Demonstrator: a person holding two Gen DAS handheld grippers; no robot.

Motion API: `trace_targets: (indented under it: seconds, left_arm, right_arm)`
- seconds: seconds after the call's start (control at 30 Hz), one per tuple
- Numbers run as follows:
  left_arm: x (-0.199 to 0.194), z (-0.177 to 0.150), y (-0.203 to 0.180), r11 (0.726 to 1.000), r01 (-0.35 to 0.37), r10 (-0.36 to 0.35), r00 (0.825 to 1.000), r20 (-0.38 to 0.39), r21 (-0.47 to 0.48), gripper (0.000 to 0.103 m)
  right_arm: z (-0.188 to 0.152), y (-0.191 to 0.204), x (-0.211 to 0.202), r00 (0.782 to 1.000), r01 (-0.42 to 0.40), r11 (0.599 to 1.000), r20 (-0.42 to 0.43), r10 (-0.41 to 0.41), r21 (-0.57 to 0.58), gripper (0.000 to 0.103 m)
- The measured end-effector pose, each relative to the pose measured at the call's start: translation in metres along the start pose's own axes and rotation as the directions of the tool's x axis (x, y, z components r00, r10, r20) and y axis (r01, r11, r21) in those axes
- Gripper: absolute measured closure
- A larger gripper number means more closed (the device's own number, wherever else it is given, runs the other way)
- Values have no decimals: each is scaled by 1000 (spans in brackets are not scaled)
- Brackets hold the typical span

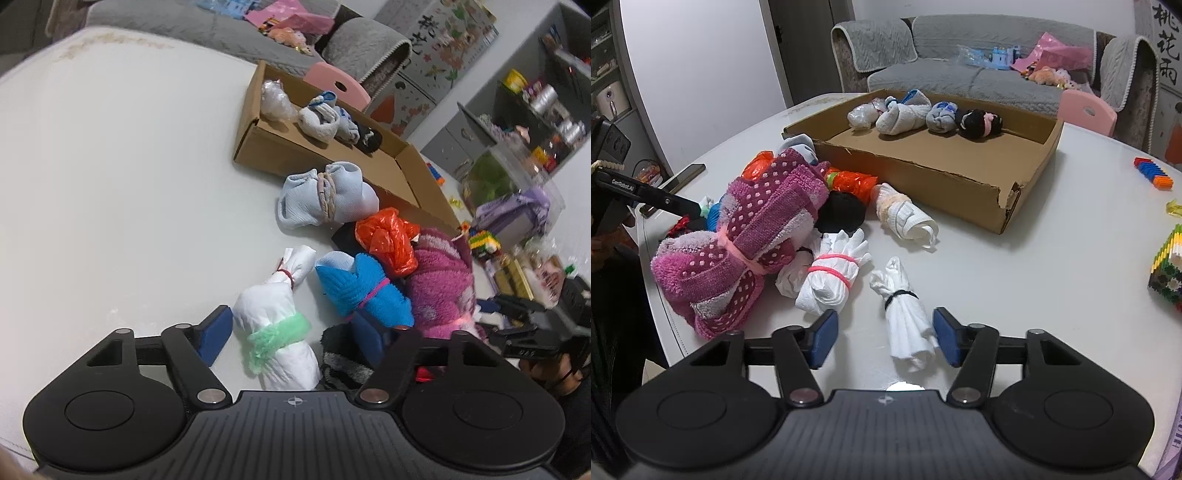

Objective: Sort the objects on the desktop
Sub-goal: 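Grasp the white bundle with green band with left tool while right tool grasps white sock roll, then place both white bundles in the box and open both tools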

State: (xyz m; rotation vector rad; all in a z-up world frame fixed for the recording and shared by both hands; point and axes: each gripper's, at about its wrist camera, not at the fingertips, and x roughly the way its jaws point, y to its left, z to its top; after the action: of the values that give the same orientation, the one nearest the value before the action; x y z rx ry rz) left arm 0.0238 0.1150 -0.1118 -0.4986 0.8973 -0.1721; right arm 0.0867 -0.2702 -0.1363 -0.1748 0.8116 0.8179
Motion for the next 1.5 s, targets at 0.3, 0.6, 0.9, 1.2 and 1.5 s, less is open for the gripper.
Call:
trace_targets:
  seconds: [0.3, 0.6, 0.9, 1.2, 1.5]
  left_arm:
    - [5, -1, 10, 991, 51, -55, 998, -29, -120, 62]
    - [-9, 1, 1, 998, 2, -3, 1000, -28, -64, 63]
    - [-53, 34, -14, 994, -20, 17, 999, 28, 107, 63]
    - [-78, 115, -58, 945, -94, 49, 987, 151, 313, 63]
    - [-18, 171, -130, 855, -86, 4, 987, 160, 512, 63]
  right_arm:
    - [0, -1, 0, 1000, -7, 999, 7, 7, 31, 80]
    - [-6, -4, -5, 999, -40, 996, 27, 38, 81, 83]
    - [0, -28, -42, 989, -105, 979, 118, 86, 174, 83]
    - [65, -55, -90, 955, -172, 964, 276, 111, 205, 83]
    - [135, -80, -67, 945, -207, 954, 296, 138, 218, 83]
